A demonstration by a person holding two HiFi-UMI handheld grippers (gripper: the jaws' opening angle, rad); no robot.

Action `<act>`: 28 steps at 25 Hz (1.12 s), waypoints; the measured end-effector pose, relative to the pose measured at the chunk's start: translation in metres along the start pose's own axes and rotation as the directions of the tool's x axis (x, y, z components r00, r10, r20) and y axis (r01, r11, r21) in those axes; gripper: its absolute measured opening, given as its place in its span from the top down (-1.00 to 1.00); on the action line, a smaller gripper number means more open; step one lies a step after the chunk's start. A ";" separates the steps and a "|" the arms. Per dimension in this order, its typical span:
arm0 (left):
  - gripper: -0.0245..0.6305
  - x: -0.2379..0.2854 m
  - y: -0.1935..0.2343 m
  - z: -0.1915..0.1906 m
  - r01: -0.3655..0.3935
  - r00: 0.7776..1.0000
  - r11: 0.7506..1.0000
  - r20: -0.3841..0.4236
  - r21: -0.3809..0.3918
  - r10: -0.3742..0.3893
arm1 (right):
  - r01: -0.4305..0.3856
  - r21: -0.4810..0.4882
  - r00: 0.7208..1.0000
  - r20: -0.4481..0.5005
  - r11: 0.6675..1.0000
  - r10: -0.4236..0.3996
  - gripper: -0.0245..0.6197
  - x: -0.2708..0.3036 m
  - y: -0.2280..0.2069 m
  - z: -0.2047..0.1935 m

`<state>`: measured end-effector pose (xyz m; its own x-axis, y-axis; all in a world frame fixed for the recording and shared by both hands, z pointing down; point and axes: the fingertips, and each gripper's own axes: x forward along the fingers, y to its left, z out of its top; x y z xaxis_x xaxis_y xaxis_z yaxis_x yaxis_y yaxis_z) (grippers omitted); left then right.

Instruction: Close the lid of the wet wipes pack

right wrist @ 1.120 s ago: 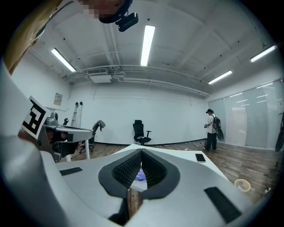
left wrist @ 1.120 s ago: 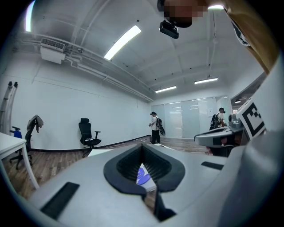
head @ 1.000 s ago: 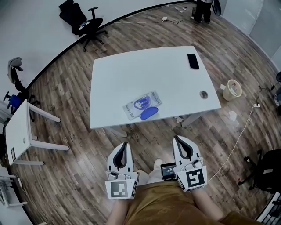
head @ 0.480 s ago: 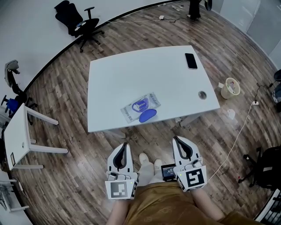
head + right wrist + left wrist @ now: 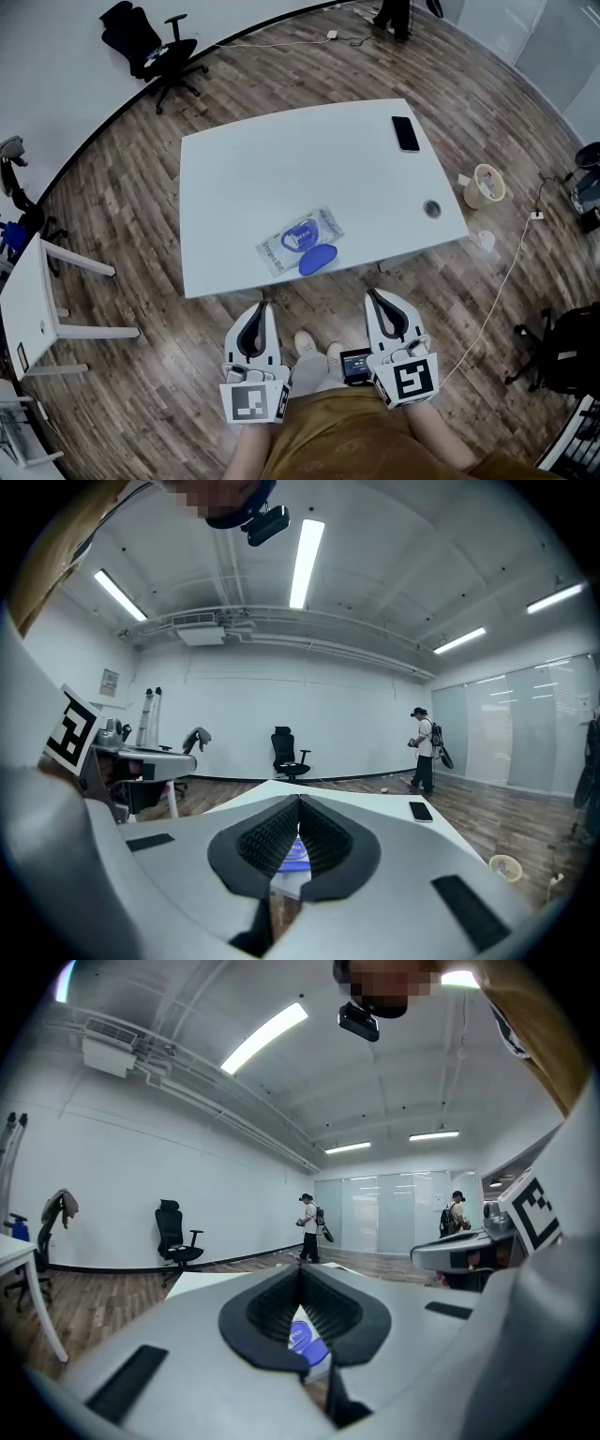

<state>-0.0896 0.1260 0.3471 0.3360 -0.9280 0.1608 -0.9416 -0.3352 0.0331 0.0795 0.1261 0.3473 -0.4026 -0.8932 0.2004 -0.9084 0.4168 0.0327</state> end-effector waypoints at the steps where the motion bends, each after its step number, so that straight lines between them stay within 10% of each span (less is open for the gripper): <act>1: 0.91 0.003 0.004 -0.001 0.000 1.000 1.000 0.000 -0.002 0.000 | 0.000 -0.002 1.000 0.001 1.000 0.000 0.90 0.004 0.001 0.001; 28: 0.91 0.089 0.020 -0.008 -0.035 0.998 0.998 -0.053 -0.043 0.033 | -0.024 0.031 1.000 0.002 0.999 0.024 0.90 0.084 -0.057 0.010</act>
<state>-0.0791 0.0378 0.3697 0.3030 -0.9288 0.2135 -0.9530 -0.2949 0.0697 0.0969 0.0258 0.3527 -0.4248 -0.8831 0.1992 -0.9014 0.4330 -0.0027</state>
